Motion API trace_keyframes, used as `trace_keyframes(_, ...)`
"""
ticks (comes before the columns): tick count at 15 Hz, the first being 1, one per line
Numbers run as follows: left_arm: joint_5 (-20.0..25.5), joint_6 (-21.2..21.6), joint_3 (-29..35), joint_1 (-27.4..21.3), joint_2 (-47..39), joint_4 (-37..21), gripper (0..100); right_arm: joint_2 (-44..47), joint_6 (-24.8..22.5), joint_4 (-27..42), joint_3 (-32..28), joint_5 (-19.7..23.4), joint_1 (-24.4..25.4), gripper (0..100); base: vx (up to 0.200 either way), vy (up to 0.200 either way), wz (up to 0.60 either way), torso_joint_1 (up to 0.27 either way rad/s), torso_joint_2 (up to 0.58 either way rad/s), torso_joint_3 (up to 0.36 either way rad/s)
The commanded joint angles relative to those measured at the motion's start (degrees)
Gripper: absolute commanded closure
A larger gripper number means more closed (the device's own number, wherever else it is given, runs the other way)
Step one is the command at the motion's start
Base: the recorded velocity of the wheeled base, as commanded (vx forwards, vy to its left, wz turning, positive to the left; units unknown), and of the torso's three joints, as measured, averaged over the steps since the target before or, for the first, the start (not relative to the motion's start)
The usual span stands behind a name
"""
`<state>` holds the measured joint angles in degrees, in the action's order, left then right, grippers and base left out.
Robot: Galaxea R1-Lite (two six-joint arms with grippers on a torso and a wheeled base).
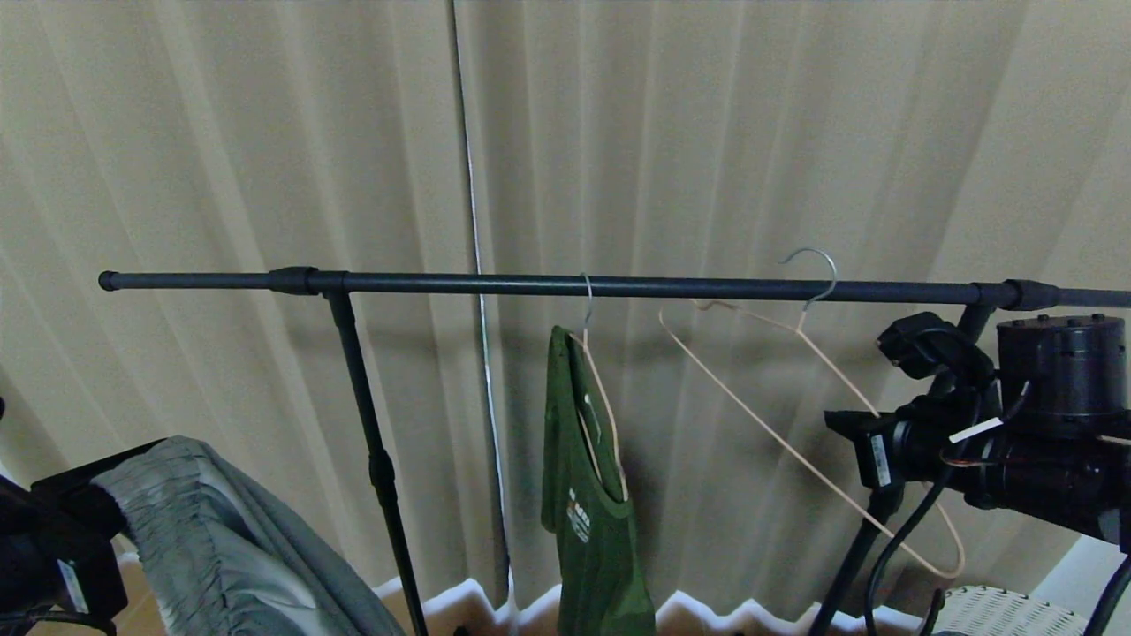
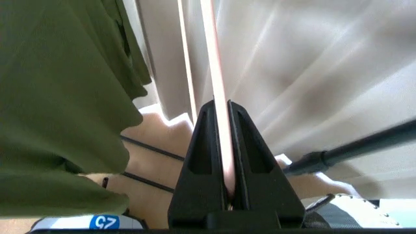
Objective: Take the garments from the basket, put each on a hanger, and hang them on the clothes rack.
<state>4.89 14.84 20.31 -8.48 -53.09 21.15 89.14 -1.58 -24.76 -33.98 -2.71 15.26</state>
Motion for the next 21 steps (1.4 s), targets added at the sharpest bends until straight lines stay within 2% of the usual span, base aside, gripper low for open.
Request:
trace_keyframes(1,-0.1,0.0,0.0,0.0,0.5,0.0,100,-3.7,-0.1,-0.6,3.0,0.0,0.1,100,0.000,0.000,0.00,0.000,0.00,0.000)
trace_keyframes(6,-0.1,0.0,-0.4,0.2,1.9,0.0,100,-7.3,-0.2,-0.6,6.2,0.0,0.1,100,-0.160,0.000,0.00,0.008,0.00,0.002)
trace_keyframes(17,-0.1,0.1,-0.8,0.2,3.2,0.0,100,-9.9,-0.3,-0.4,7.7,-0.1,0.1,100,-0.200,0.000,0.00,0.000,0.00,0.004)
trace_keyframes(21,0.0,2.8,-1.9,-0.2,3.5,0.0,100,-9.9,-0.2,-0.6,9.5,0.0,0.1,100,0.000,0.000,0.00,0.000,0.00,0.000)
